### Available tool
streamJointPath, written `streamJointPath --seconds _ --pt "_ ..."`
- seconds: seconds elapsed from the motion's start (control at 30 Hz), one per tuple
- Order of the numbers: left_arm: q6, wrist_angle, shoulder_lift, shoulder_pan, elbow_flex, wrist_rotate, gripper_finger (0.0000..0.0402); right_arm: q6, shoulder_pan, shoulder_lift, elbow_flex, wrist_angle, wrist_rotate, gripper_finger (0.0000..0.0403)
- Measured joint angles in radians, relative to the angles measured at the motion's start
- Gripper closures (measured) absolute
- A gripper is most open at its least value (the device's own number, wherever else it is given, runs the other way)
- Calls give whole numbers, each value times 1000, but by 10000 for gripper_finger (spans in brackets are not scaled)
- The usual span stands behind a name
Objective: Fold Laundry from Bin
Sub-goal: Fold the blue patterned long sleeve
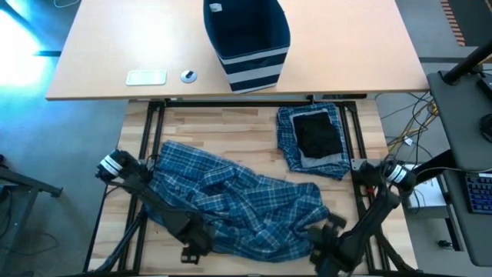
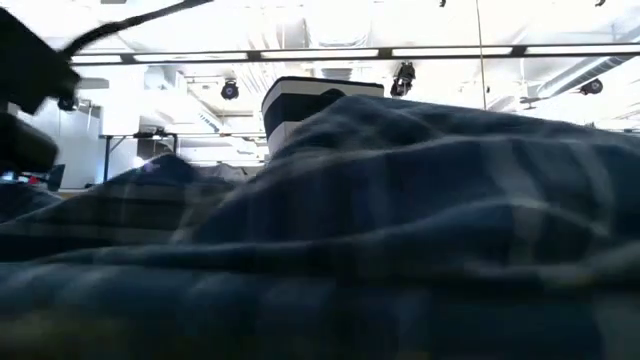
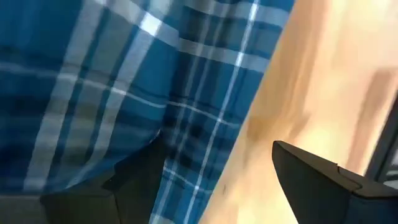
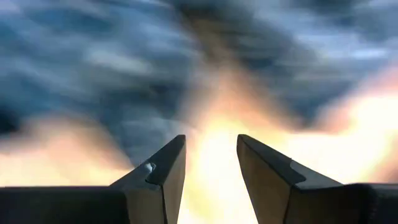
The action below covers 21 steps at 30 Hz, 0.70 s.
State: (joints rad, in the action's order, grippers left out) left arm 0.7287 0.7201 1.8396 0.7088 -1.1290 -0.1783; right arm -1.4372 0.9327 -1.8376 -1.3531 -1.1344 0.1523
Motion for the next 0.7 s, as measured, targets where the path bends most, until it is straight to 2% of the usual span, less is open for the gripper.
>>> streamJointPath --seconds 0.1,0.17,0.3,0.4,0.47,0.6,0.7 --pt "40 10 -58 9 3 2 118 28 -1 63 -46 -236 18 262" --pt "70 -4 -121 7 -1 44 118 44 10 114 -70 -269 39 262" --pt "136 -83 -218 -11 0 222 118 32 59 195 -76 -124 82 262" --pt "154 -241 -262 -36 -3 323 118 21 89 205 -55 -12 95 262" --pt "144 -374 -255 -54 -3 380 118 51 106 187 -39 54 146 262" --pt "85 -666 -177 -96 -29 420 118 269 128 109 -27 196 278 262" --pt "49 -764 -100 -113 -76 423 118 473 128 44 -35 273 280 262"
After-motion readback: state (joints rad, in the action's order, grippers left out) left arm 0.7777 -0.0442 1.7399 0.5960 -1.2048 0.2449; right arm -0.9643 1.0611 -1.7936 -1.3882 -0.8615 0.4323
